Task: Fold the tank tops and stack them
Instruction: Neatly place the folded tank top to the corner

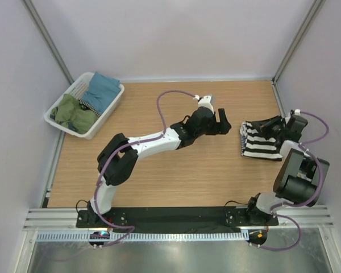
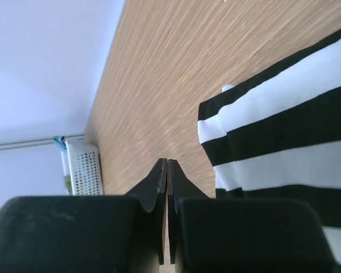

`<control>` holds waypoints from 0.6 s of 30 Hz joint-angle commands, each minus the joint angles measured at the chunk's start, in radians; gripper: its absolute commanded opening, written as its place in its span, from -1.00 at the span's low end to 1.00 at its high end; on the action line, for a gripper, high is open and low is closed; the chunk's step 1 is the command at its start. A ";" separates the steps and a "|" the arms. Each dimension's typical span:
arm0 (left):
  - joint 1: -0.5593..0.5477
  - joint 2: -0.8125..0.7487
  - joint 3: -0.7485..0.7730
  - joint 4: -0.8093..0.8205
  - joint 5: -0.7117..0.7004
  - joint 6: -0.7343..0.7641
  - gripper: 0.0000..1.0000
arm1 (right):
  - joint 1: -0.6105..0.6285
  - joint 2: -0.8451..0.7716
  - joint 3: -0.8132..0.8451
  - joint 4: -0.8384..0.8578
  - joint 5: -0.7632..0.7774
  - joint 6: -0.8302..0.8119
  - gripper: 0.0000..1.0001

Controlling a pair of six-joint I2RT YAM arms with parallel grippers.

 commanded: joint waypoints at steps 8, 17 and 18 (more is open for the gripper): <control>0.005 -0.092 -0.094 0.050 -0.006 0.053 0.64 | -0.016 0.181 -0.238 0.733 -0.080 0.210 -0.89; 0.008 -0.140 -0.157 0.047 0.005 0.090 0.63 | -0.058 0.457 -0.327 1.255 -0.114 0.477 -0.83; 0.008 -0.141 -0.159 0.042 0.005 0.093 0.63 | -0.058 0.477 -0.327 1.284 -0.121 0.494 -0.83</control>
